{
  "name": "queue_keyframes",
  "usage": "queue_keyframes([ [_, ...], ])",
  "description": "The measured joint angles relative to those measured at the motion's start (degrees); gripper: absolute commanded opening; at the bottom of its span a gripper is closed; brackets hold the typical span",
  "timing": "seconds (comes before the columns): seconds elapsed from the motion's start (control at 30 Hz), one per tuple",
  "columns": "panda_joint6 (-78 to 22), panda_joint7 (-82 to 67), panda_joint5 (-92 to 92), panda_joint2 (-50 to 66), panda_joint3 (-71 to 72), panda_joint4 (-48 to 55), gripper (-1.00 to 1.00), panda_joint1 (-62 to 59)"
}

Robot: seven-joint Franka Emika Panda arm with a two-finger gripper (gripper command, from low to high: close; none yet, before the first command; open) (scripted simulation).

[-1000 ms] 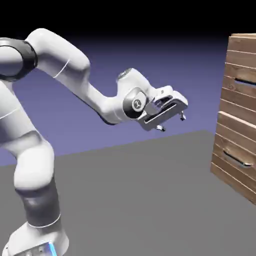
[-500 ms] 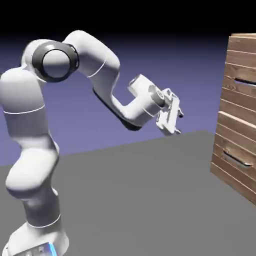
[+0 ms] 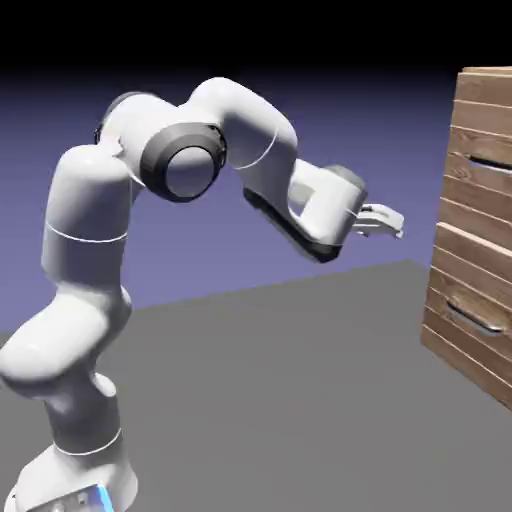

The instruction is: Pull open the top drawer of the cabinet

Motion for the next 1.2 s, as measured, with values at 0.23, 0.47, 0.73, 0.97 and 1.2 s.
queue_keyframes([
  [0.23, -1.65, -17.42, -17.44, 8.50, 8.49, 8.36, 0.00, -6.66],
  [0.47, -3.31, -34.85, -34.88, 17.00, 16.99, 16.71, 0.00, -13.32],
  [0.73, -3.36, -48.57, -44.60, 24.42, 20.59, 26.14, 0.00, -14.28],
  [0.97, -0.69, -55.81, -41.10, 29.87, 15.88, 37.22, -1.00, -5.61],
  [1.2, -4.06, -48.79, -44.95, 24.57, 21.65, 24.78, -1.00, -15.34],
])
